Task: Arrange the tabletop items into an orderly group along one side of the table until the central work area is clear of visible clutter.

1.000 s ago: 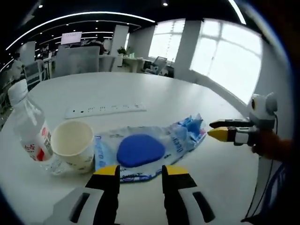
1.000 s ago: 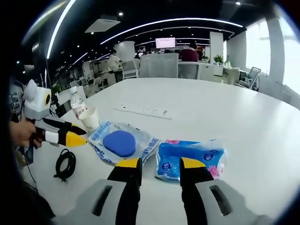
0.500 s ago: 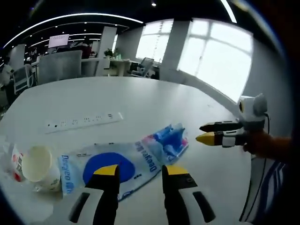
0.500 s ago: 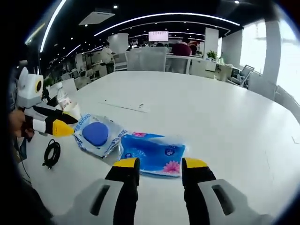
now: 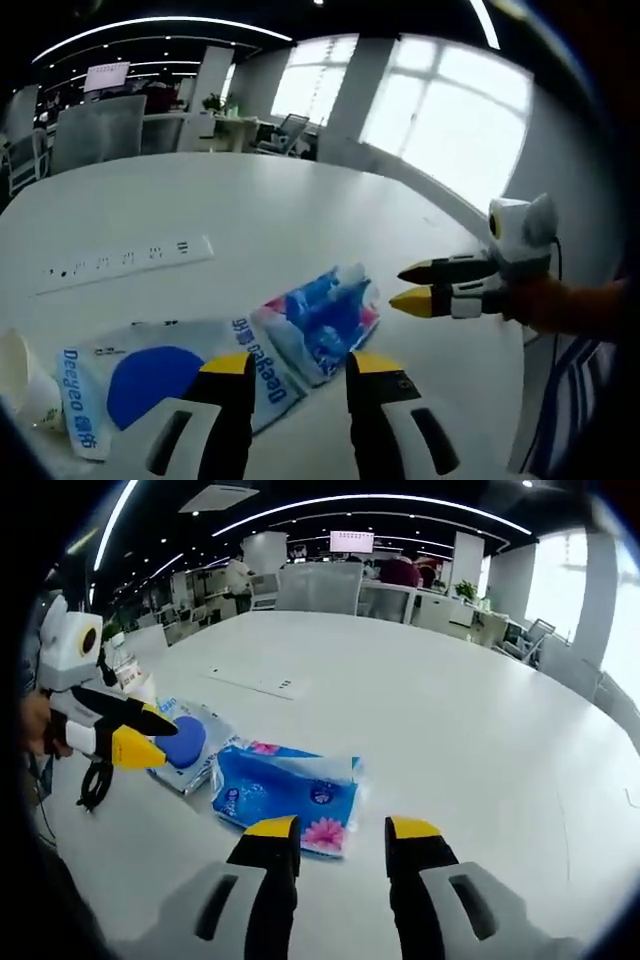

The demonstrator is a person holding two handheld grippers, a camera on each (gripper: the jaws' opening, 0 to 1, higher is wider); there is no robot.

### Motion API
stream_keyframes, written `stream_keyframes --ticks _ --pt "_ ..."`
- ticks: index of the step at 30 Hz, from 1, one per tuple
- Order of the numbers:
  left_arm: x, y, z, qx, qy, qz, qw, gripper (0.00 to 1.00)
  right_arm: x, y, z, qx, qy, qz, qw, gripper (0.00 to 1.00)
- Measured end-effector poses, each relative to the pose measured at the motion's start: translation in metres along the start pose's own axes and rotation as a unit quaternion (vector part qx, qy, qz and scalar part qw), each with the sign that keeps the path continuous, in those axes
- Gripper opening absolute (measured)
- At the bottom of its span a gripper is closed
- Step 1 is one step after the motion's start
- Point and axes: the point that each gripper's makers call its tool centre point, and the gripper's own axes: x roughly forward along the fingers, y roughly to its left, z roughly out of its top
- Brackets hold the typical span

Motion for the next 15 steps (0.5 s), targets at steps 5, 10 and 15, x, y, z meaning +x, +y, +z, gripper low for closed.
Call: stream_keyframes --ticks 5,10,15 --pt "0.011 0.002 -0.002 -0.002 0.008 -0.001 1.0000 0.31 0.008 -0.001 -0.003 -0.012 0.003 -0.005 0.9999 0.17" --pt "0.021 0.001 -0.002 0.004 0.018 -0.005 0.9998 0.29 0.012 -0.005 -0.003 0.001 0.001 -0.013 0.9999 0.17" --pt "0.032 -0.001 -0.001 0.006 0.026 -0.011 0.9996 0.27 0.019 -0.006 -0.006 0.025 0.007 -0.007 0.9996 0.18"
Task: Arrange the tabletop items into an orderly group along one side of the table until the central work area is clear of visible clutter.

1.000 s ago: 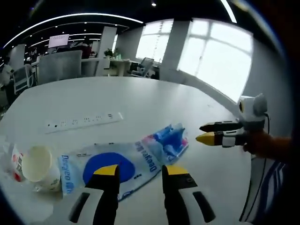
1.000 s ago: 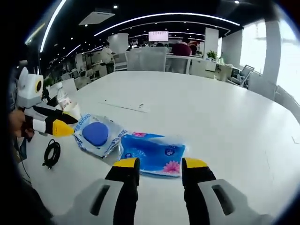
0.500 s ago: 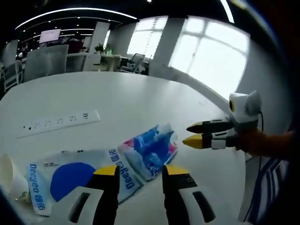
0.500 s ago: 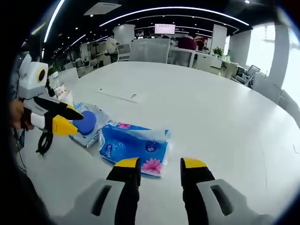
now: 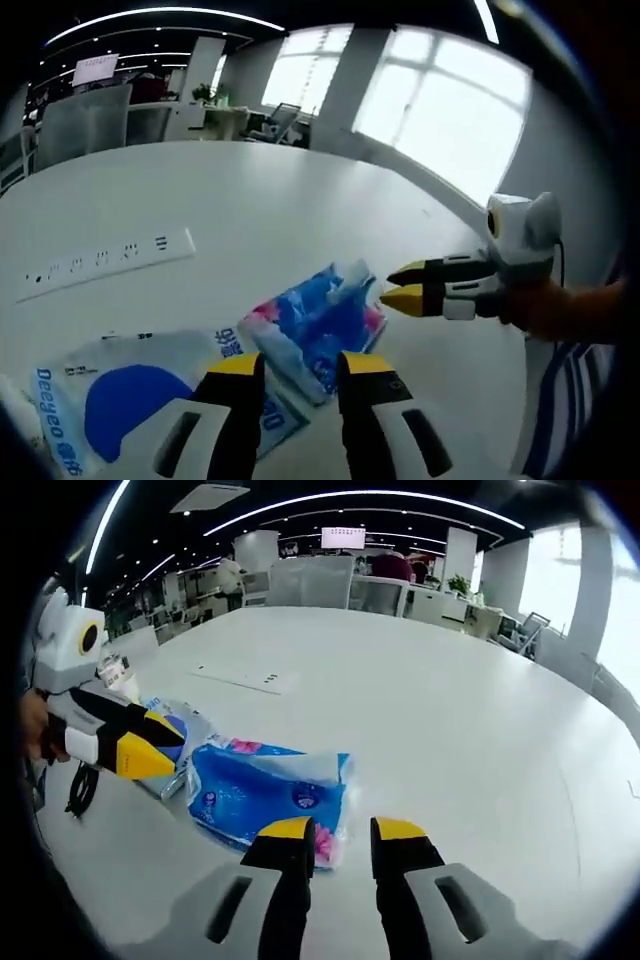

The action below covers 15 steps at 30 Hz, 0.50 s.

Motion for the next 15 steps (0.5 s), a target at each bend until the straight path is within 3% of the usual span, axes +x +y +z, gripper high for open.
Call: stream_keyframes --ticks 6,15 --pt "0.013 0.000 -0.003 -0.001 0.012 -0.006 0.9999 0.22 0.009 0.001 -0.006 0.004 0.007 0.008 0.9999 0.14" --pt "0.023 0.007 -0.012 -0.004 0.032 -0.010 0.9994 0.08 0.010 -0.003 -0.010 0.025 0.003 0.008 0.9996 0.00"
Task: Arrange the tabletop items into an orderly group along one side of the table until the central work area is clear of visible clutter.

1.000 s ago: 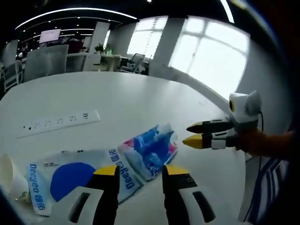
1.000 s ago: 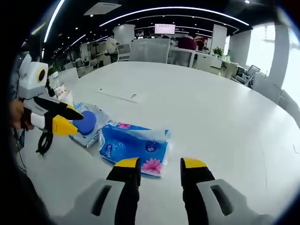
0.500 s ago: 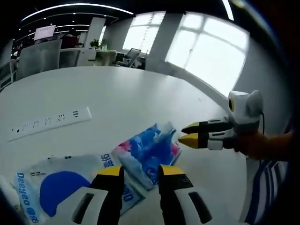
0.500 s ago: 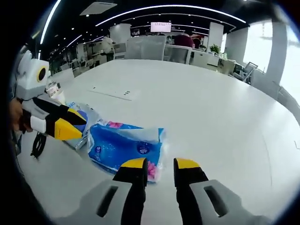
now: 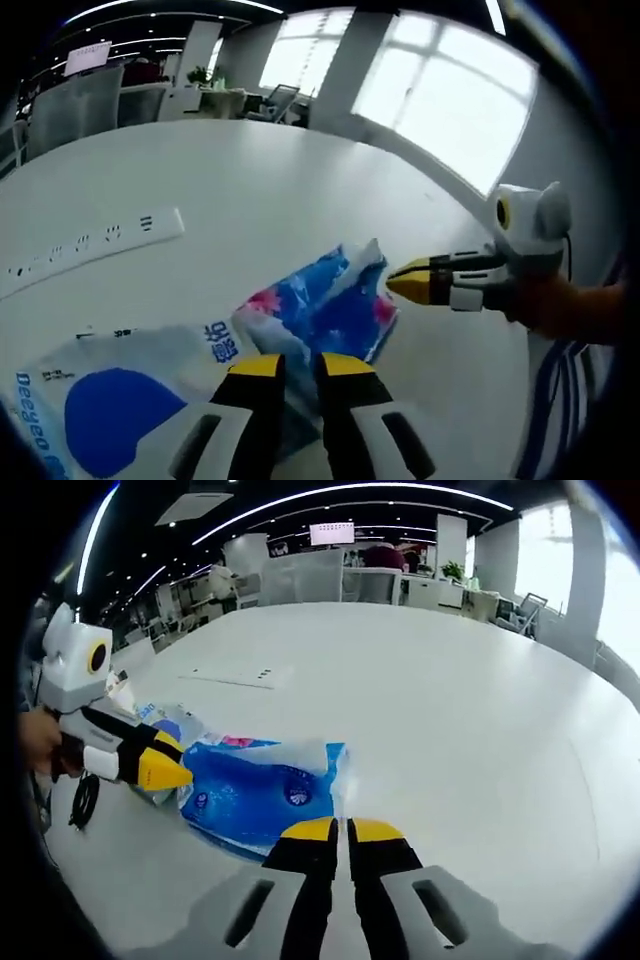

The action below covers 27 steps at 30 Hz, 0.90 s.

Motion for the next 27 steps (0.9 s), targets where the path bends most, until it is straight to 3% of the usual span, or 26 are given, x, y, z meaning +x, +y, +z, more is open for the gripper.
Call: stream_keyframes --ticks 4,10,16,19,24,27 --pt "0.000 0.002 0.003 0.011 -0.004 0.003 0.9999 0.01 -0.002 -0.002 0.000 0.003 -0.002 -0.001 1.0000 0.00" --pt "-0.003 0.000 0.003 0.010 -0.002 -0.001 0.9999 0.00 -0.010 -0.003 0.001 0.006 -0.015 -0.001 0.9999 0.00" --pt "-0.004 0.001 0.001 0.021 0.003 0.005 0.9998 0.01 -0.010 0.001 -0.007 -0.001 -0.007 0.002 1.0000 0.00" --pt "-0.005 0.000 0.001 0.032 0.003 0.004 0.9995 0.02 -0.013 0.005 -0.015 -0.001 0.012 0.006 0.9999 0.00" --pt "-0.010 0.001 0.003 0.047 -0.002 0.015 0.9988 0.10 -0.017 0.006 -0.008 0.004 -0.004 0.010 0.9999 0.05" --pt "-0.014 -0.003 0.005 0.029 -0.003 0.006 0.9996 0.13 -0.019 0.008 -0.005 0.016 -0.016 0.012 0.9997 0.12"
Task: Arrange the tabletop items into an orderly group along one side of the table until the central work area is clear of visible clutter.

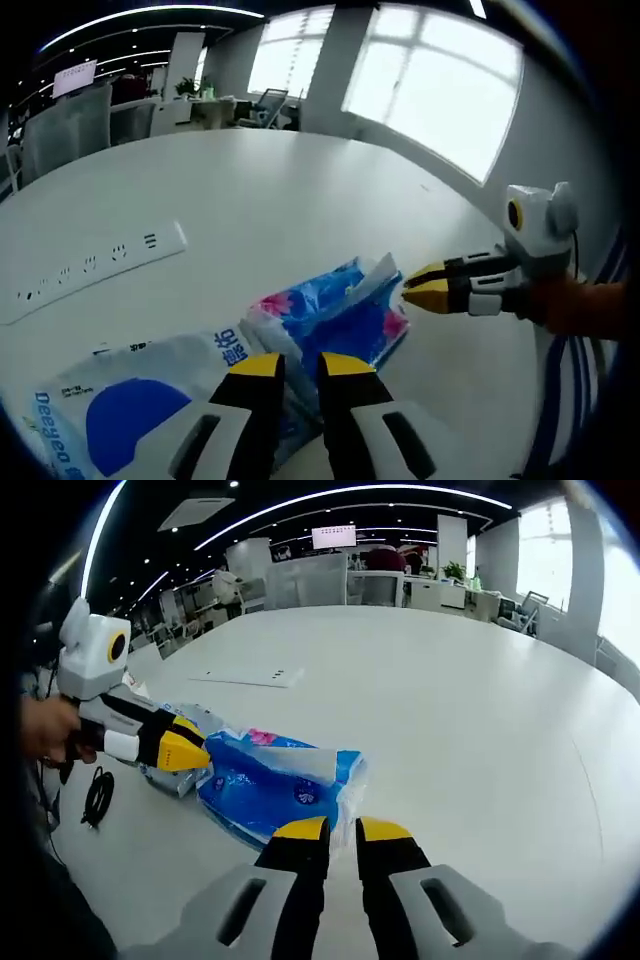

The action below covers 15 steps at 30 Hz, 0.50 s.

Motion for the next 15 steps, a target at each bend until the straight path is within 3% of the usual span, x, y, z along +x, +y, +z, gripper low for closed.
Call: stream_keyframes --ticks 5,10,15 --pt "-0.011 -0.007 -0.001 0.019 -0.003 -0.003 0.9998 0.18 -0.007 0.006 0.006 0.004 -0.015 0.000 0.9999 0.20" --pt "-0.027 -0.011 -0.003 0.019 -0.010 -0.003 0.9998 0.31 -0.020 0.018 0.006 0.014 -0.024 0.002 0.9996 0.35" --pt "-0.051 -0.015 -0.007 0.029 -0.018 -0.006 0.9994 0.41 -0.041 0.049 0.008 0.013 -0.032 0.013 0.9993 0.45"
